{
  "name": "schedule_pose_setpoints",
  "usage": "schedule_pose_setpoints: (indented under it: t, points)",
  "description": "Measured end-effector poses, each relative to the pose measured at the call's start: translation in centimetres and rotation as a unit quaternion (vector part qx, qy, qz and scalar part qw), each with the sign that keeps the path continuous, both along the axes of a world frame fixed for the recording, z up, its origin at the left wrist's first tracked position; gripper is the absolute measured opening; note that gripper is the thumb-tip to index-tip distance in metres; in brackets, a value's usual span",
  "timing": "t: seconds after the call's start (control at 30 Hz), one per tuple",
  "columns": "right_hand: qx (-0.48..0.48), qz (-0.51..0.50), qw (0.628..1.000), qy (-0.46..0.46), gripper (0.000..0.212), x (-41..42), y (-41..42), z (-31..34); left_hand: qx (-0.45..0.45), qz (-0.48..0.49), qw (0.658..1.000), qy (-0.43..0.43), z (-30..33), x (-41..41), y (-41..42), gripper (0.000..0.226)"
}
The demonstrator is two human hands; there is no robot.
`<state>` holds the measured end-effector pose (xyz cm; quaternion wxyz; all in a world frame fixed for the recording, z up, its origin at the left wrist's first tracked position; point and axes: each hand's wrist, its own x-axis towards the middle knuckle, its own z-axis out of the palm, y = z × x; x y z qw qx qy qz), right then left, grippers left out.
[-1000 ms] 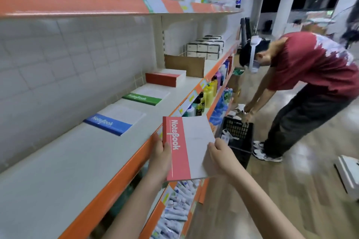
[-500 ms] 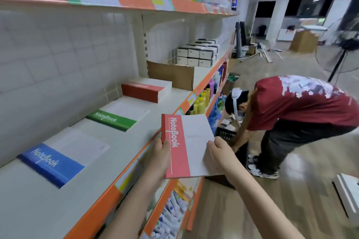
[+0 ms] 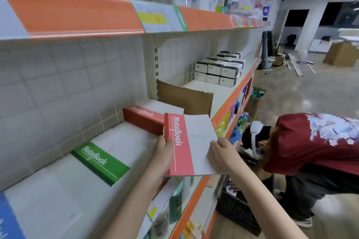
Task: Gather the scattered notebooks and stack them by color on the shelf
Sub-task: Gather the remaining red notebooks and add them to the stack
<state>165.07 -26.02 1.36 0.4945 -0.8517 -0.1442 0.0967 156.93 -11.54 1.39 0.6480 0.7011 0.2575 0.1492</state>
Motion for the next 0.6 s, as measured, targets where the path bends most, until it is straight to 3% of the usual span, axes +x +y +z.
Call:
schedule_pose_setpoints:
  t: [0.13, 0.37, 0.6]
  points:
    - [0.005, 0.034, 0.999, -0.005, 0.015, 2.6, 3.0, 0.0, 0.007, 0.033, 0.999, 0.008, -0.3, 1.2, 2.2, 0.026]
    - [0.008, 0.141, 0.989, -0.035, 0.029, 7.0, 8.9, 0.4, 0.007, 0.126, 0.992, 0.001, -0.2, 2.2, 5.9, 0.025]
    - [0.028, 0.27, 0.963, -0.004, 0.026, 12.1, 14.1, 1.4, -0.011, 0.234, 0.972, -0.01, 1.0, 4.5, 8.8, 0.021]
